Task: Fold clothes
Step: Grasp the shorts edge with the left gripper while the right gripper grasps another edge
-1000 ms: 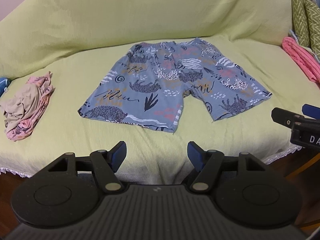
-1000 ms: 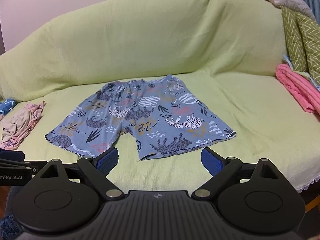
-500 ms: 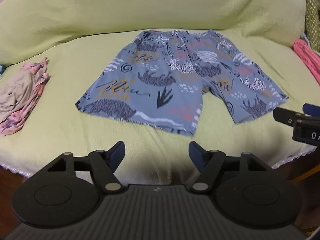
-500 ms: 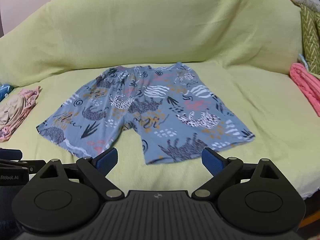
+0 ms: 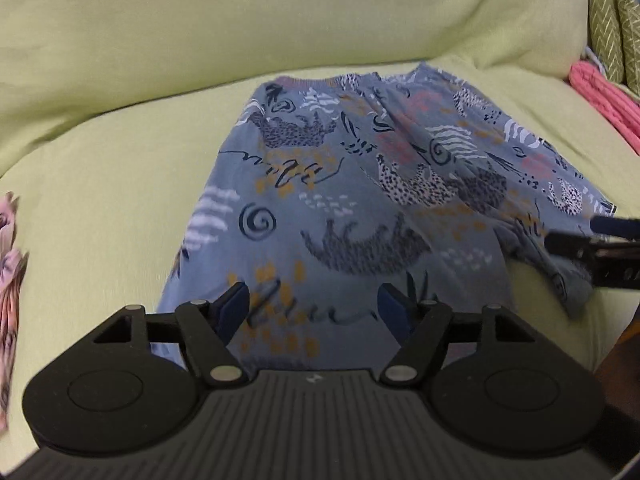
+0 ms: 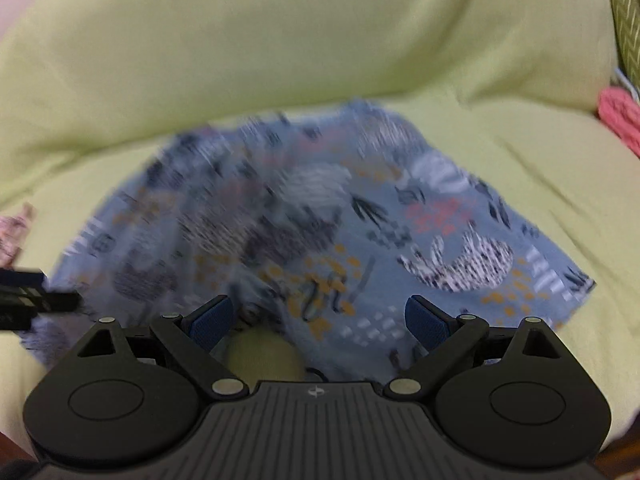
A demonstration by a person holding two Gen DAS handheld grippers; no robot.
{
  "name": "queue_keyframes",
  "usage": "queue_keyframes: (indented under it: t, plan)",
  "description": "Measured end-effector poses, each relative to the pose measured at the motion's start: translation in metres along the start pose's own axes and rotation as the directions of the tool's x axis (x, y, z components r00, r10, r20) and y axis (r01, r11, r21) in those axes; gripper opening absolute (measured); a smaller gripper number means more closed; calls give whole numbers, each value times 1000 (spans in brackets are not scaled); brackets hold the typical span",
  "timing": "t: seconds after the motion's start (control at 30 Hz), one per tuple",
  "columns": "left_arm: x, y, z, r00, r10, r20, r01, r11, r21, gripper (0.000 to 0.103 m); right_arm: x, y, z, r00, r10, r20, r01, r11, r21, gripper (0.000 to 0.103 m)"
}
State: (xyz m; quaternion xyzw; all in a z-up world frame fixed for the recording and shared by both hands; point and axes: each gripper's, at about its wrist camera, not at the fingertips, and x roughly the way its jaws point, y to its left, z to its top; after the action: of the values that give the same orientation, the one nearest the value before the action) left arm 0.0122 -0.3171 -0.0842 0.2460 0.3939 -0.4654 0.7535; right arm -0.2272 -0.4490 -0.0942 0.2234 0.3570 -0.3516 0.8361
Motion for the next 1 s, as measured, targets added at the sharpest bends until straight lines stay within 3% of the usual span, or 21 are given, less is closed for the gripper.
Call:
queue_keyframes:
  t: [0.1,0.17,0.3,0.33,0.43,0.5,0.53,0.57,0.63,0.7,0.73,0.77,0.83,0.87,1.0]
  plan:
    - [-6,11,36,996,-30,-85,33,999,32,66,12,4,21,997,-31,-74,34,999,40,95]
    - [-20,16,66,991,-16,-133,27,996,82,66,-2,8,40,993,-44,-110,51,997,62,95]
    - [-45,29,120,990,13,-142,25,966,258,71,-30,20,79,989,-69,-132,84,990,110,95]
    - [-47,33,131,990,13,-139,29,954,298,76,-36,24,89,989,-76,-126,92,988,124,96]
    - [-39,46,151,990,-23,-142,81,903,423,76,-50,37,113,990,-107,-94,121,980,161,98]
    - [-23,55,155,993,-47,-111,101,833,544,76,-51,51,117,984,-163,-76,175,965,193,99]
    - [-12,59,154,994,-68,-89,109,773,625,75,-50,58,115,977,-201,-76,213,953,214,99]
    - [0,62,148,996,-79,-53,92,675,732,73,-50,66,113,968,-238,-77,250,939,235,99]
    - [25,69,133,993,-113,19,31,429,903,68,-42,86,99,947,-302,-110,321,898,300,100]
    - [54,84,110,976,-172,134,-122,82,989,64,-31,111,81,931,-328,-159,365,852,375,100]
    - [68,95,100,957,-224,186,-208,-81,975,64,-25,127,71,931,-315,-183,364,835,412,100]
    - [84,107,93,932,-284,226,-293,-221,930,64,-16,143,62,934,-295,-204,356,830,430,100]
    - [114,127,90,888,-383,255,-405,-388,828,64,1,178,45,940,-249,-233,329,846,419,100]
    - [131,135,91,871,-419,258,-444,-442,780,64,9,195,36,942,-228,-247,316,854,413,100]
    - [186,153,93,806,-539,245,-562,-567,602,64,32,242,16,940,-213,-266,305,875,376,100]
